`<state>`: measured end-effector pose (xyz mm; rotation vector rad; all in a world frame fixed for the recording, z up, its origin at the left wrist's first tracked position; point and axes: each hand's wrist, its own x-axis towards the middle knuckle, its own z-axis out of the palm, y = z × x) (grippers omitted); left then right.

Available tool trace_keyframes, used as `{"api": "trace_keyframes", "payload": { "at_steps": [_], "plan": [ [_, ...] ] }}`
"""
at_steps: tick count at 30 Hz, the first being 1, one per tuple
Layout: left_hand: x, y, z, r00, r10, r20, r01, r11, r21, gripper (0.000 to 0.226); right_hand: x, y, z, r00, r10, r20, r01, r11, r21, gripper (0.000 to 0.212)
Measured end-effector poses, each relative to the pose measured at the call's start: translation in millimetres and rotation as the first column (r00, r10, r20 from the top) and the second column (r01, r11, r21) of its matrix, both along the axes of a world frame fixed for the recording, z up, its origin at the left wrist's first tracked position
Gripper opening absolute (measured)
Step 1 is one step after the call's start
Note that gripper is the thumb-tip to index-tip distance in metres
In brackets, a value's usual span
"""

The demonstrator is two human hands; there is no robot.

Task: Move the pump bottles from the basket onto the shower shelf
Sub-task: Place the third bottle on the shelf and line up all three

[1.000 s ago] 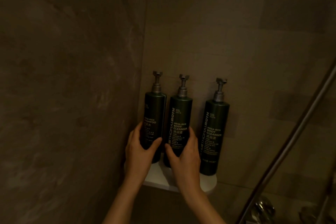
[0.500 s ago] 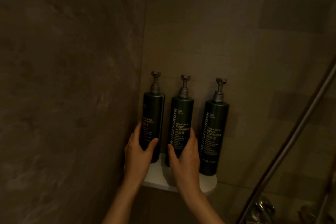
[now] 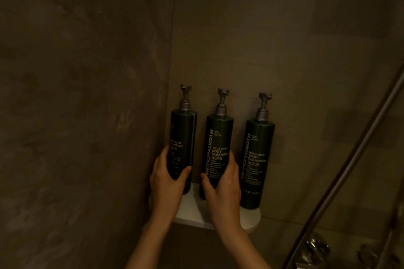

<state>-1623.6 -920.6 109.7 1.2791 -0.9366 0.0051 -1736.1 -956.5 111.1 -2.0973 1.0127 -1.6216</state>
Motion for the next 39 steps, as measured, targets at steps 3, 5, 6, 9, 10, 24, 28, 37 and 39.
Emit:
{"api": "trace_keyframes", "payload": {
  "at_steps": [3,5,6,9,10,24,28,37,39],
  "plan": [
    [0.4,0.2,-0.3,1.0,-0.005,0.001,0.005,1.0,-0.002,0.073,0.2,-0.9,0.3,1.0,0.002,0.0,-0.002,1.0,0.004,0.081],
    [0.6,0.1,-0.1,1.0,-0.004,0.005,0.004,1.0,-0.004,0.073,0.4,-1.3,0.1,1.0,0.0,-0.001,0.0,1.0,0.004,0.081],
    [0.5,0.3,0.0,1.0,-0.007,0.005,0.007,1.0,-0.003,0.072,0.4,-1.2,0.2,1.0,0.001,-0.003,-0.001,1.0,0.004,0.081],
    [1.2,0.4,-0.3,1.0,-0.017,-0.003,0.017,1.0,-0.006,0.072,0.8,-1.1,0.2,1.0,0.003,-0.003,-0.003,1.0,0.005,0.081],
    [1.4,0.5,-0.6,1.0,-0.019,-0.004,0.019,1.0,-0.006,0.072,1.0,-1.4,0.1,1.0,0.001,-0.006,-0.001,1.0,0.005,0.081],
    [1.3,1.2,0.6,1.0,0.002,0.006,-0.002,1.0,0.009,0.072,-0.6,-0.6,0.2,1.0,0.004,0.008,-0.004,1.0,0.012,0.081],
    [1.6,1.3,0.6,1.0,0.006,0.009,-0.006,1.0,0.016,0.072,0.1,-1.5,-0.9,1.0,-0.003,0.007,0.003,1.0,0.011,0.081],
    [0.8,2.6,2.3,1.0,-0.01,0.01,0.009,0.999,0.032,0.072,1.2,-0.3,-1.4,1.0,-0.011,-0.002,0.011,1.0,0.017,0.079],
    [-0.1,3.2,3.2,1.0,0.001,0.014,-0.001,0.999,0.034,0.072,0.8,1.0,-1.1,1.0,-0.013,-0.002,0.013,1.0,0.017,0.08]
  ]
}}
